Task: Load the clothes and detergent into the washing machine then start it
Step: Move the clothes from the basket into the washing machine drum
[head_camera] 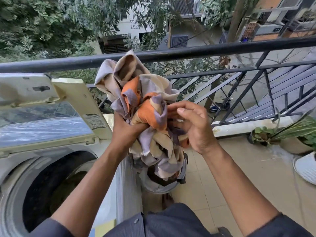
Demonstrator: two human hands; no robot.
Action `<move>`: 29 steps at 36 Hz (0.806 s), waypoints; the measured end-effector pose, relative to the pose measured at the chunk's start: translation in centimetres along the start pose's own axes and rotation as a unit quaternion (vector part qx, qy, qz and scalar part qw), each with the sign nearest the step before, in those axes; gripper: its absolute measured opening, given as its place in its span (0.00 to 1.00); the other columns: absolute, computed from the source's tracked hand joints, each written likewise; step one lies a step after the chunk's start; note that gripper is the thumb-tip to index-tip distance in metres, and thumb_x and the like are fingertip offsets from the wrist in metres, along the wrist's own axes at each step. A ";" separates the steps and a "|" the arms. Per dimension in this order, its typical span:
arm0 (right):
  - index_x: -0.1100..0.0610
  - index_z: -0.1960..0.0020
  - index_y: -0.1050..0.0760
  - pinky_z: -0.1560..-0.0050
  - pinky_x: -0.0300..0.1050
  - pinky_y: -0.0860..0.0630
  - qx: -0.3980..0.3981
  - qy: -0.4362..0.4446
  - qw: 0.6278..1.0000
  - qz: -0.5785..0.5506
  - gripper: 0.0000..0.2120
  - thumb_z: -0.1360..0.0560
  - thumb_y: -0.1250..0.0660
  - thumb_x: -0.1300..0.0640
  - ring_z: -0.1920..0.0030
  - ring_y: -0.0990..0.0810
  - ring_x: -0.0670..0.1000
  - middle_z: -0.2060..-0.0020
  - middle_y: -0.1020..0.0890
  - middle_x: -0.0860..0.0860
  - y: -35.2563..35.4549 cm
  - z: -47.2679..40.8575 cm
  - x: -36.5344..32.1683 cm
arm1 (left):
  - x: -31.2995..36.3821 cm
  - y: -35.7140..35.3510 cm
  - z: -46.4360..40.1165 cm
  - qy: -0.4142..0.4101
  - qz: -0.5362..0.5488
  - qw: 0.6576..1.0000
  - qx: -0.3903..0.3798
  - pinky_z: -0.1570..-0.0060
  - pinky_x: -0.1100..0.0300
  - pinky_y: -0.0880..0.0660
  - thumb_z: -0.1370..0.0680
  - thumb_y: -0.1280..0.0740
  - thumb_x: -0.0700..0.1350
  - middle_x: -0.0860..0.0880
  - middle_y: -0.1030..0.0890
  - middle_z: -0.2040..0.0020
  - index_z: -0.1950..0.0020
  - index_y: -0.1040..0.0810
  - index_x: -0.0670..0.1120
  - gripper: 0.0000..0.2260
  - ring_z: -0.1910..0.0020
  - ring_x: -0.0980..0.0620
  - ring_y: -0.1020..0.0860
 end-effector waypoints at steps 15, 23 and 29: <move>0.53 0.29 0.29 0.35 0.52 0.24 -0.130 -0.324 0.731 0.586 0.37 0.33 0.20 0.48 0.37 0.22 0.55 0.32 0.22 0.56 9.2 5.0 20.9 | 4.4 1.8 0.4 -0.014 0.099 0.992 0.074 0.47 0.61 0.18 0.39 0.21 0.49 0.50 0.13 0.39 0.29 0.25 0.46 0.38 0.41 0.51 0.14; 0.56 0.33 0.23 0.43 0.46 0.21 -0.029 -0.359 0.757 0.544 0.20 0.22 0.31 0.48 0.40 0.18 0.57 0.36 0.18 0.57 10.5 3.6 21.4 | 5.5 2.0 0.5 -0.051 0.052 0.995 0.071 0.35 0.54 0.20 0.35 0.20 0.42 0.47 0.17 0.32 0.24 0.29 0.43 0.40 0.35 0.52 0.17; 0.57 0.36 0.22 0.44 0.53 0.23 0.067 -0.272 0.712 0.644 0.18 0.22 0.38 0.50 0.39 0.20 0.65 0.37 0.20 0.63 12.6 2.2 11.3 | 4.1 2.3 0.6 -0.044 0.018 0.994 0.095 0.31 0.52 0.22 0.35 0.17 0.44 0.54 0.18 0.33 0.25 0.30 0.49 0.40 0.35 0.58 0.18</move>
Point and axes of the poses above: each hand's wrist, its own z-axis away from the middle knuckle, its own y-axis out of the back of the hand, x = y × z, the point moved 10 cm from there along -z, towards the middle knuckle
